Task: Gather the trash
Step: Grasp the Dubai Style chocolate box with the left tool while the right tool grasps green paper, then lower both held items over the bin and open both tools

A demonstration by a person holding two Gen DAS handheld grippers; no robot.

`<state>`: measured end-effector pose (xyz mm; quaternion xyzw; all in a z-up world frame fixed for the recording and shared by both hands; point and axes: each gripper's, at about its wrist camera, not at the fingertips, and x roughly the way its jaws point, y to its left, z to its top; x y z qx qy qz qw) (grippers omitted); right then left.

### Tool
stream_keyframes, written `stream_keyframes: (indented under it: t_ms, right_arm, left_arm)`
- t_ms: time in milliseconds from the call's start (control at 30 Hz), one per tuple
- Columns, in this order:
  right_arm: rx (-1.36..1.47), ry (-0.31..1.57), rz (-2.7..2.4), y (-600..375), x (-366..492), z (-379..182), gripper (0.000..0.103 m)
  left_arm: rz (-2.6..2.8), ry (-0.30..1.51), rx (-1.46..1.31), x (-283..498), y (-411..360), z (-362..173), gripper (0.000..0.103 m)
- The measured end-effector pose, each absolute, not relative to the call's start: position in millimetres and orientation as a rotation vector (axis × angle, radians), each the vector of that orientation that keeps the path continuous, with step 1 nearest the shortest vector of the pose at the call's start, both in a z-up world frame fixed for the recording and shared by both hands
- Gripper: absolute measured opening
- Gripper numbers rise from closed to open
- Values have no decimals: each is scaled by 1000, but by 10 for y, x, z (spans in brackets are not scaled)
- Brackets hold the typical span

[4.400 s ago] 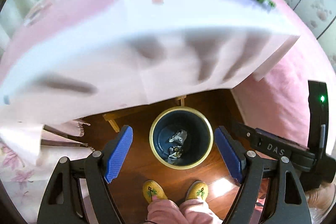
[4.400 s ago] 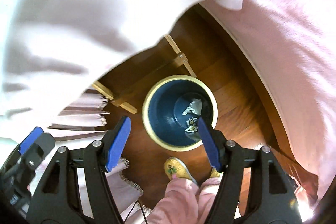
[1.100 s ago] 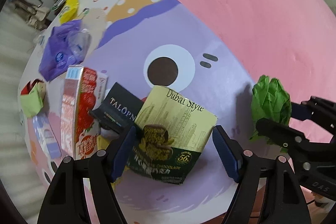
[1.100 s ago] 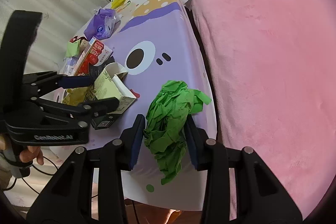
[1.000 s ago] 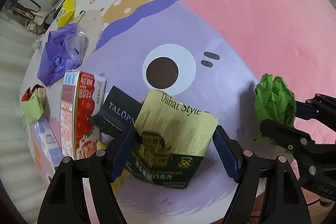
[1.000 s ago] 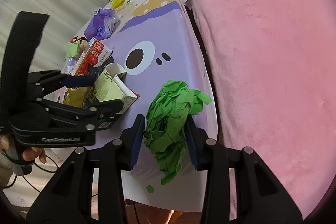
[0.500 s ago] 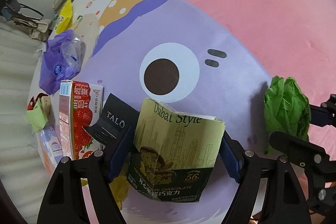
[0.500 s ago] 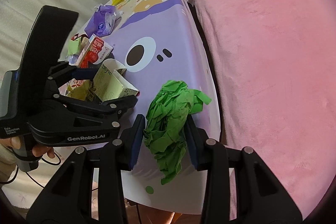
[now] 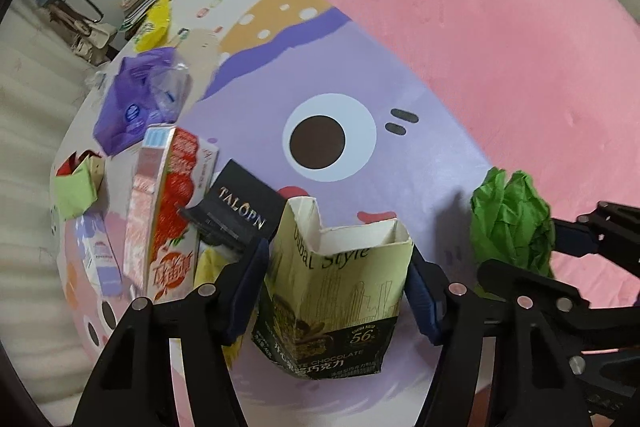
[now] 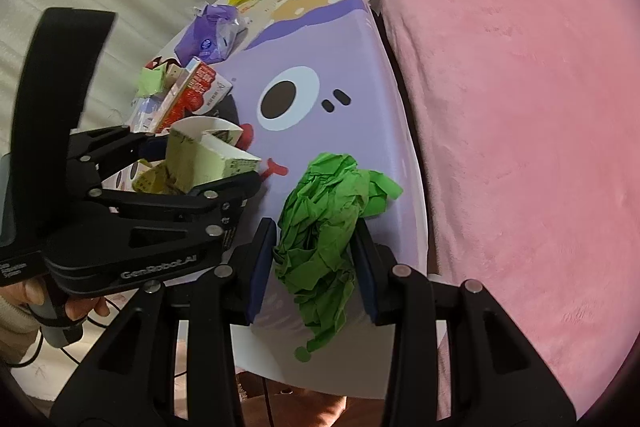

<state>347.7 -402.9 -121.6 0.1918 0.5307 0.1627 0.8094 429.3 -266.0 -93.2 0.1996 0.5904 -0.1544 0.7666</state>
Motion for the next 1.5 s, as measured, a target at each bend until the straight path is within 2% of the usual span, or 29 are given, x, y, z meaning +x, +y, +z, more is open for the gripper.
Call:
stream_keyframes:
  t_ms: [233,467,767,1133,1367,1500]
  right_arm:
    - [384,1103,339,-3876,3250,-1017,35]
    - [354,1082,316,-3582,2831,-815,35]
    - [340,1109,306,-3013,1948,-777,35]
    - [319,1165,281,-2519,982,-1056,35]
    - [303,1249,267,-2389,813,-1598,35]
    - [304,1290,243,-2423,810,-2101,35]
  left_arm:
    - [-366,1194,326,3892,-2363,-449,64]
    - [-410,1127,232,3081,-1904,-25,64]
    - [-422,1112,155,1904,-1252,62,64]
    - [-382,1157,80,938,-815,-514,64]
    - [-343,1227,5,889,-798,-1193,64]
    - [-347,1251,-38,927,-864,-1689,65]
